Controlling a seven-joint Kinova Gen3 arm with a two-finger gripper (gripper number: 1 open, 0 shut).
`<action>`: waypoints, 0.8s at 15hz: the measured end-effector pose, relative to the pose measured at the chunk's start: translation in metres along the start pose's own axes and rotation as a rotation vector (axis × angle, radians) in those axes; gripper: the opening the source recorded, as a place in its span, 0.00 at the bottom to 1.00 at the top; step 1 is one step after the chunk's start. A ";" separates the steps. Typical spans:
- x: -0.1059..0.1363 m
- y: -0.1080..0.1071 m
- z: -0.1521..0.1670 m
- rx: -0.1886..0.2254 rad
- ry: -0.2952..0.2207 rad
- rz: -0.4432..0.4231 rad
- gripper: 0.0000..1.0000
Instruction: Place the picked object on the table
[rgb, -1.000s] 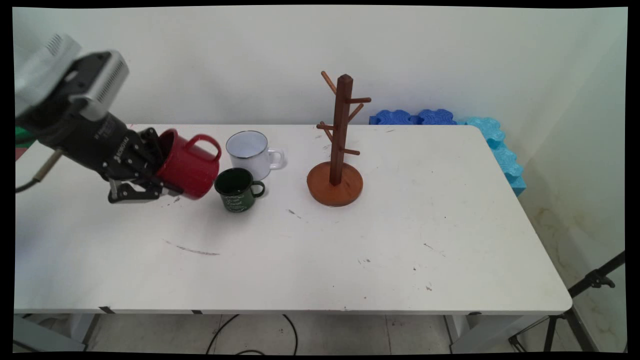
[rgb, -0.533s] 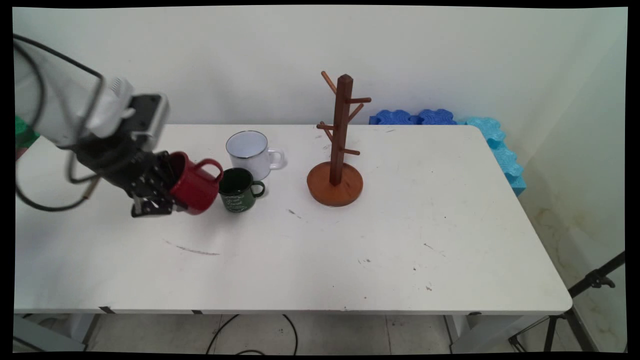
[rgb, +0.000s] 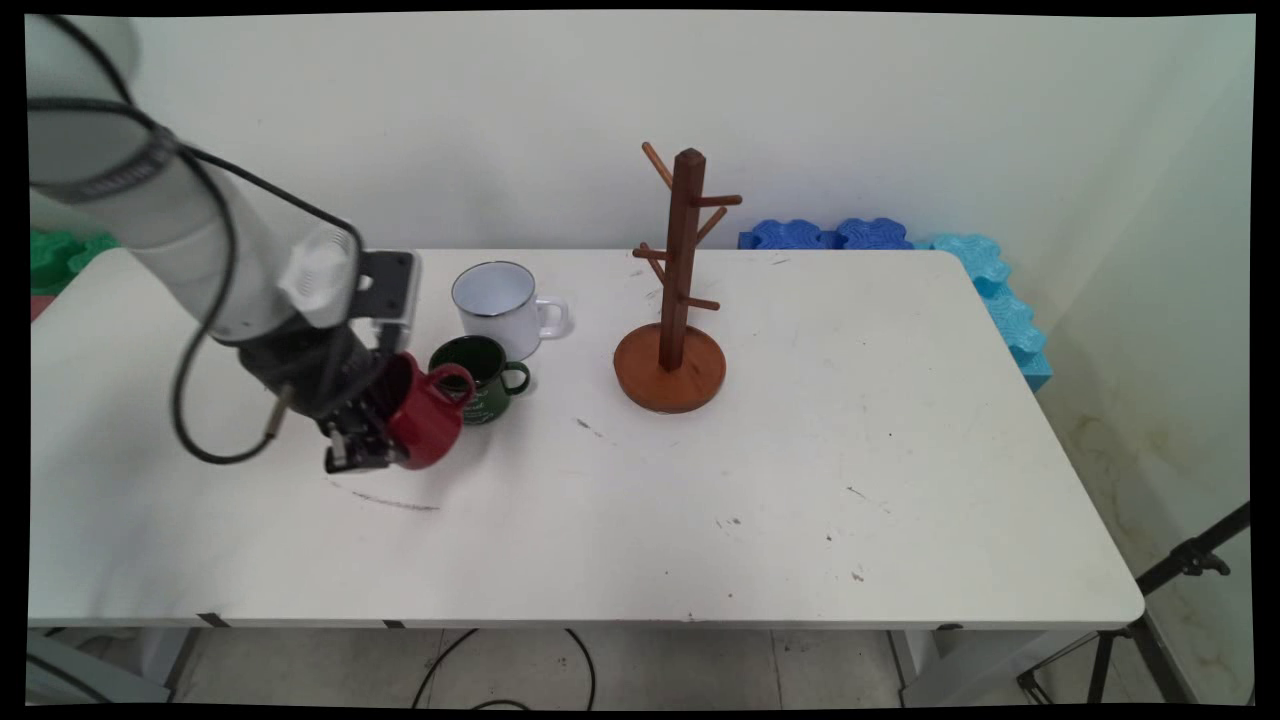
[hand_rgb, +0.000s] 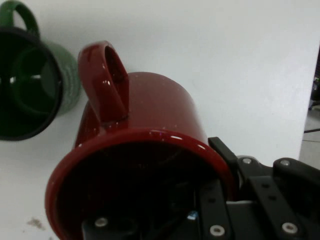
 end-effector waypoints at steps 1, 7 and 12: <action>0.005 0.001 0.004 -0.004 -0.008 -0.005 0.00; 0.034 -0.005 0.034 -0.017 -0.040 -0.030 0.00; 0.050 -0.011 0.055 -0.030 -0.049 -0.051 0.00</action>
